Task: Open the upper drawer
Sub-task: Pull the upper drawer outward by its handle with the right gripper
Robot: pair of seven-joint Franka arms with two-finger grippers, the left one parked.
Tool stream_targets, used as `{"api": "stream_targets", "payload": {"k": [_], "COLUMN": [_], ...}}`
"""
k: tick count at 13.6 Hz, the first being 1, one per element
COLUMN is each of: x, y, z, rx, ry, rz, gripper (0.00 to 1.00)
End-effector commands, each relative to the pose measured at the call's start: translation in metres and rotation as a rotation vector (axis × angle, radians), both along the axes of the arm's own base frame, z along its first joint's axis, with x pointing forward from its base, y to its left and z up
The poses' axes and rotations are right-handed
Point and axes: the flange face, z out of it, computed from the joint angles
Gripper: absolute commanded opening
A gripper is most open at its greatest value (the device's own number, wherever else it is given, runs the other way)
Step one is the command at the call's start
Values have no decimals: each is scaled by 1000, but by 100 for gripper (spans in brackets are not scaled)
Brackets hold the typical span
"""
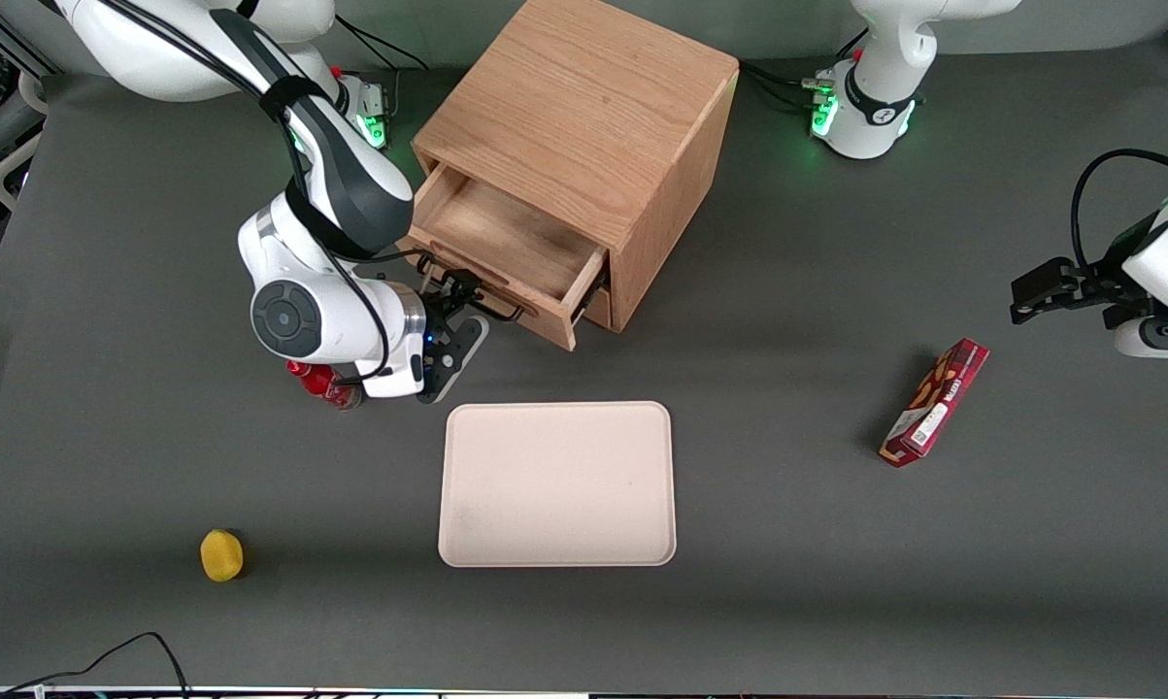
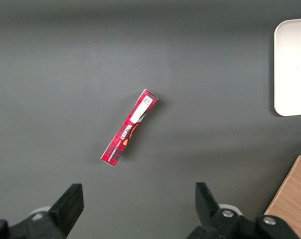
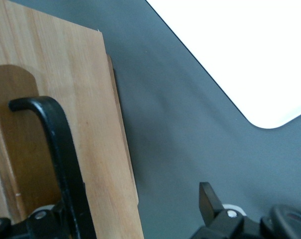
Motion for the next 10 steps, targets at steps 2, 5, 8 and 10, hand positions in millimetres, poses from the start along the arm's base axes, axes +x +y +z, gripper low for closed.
{"api": "stream_targets", "payload": {"k": [2,5,8,10], "x": [24,36,43,51], "y": [-8,-16,-19,-22], "z": [1,7,4,2], "rx": [-6,-5,-12,-11], "ry": [4,20,19,14], "rz": [-10,-17,-15,-22], "gripper": [100,100,100,100]}}
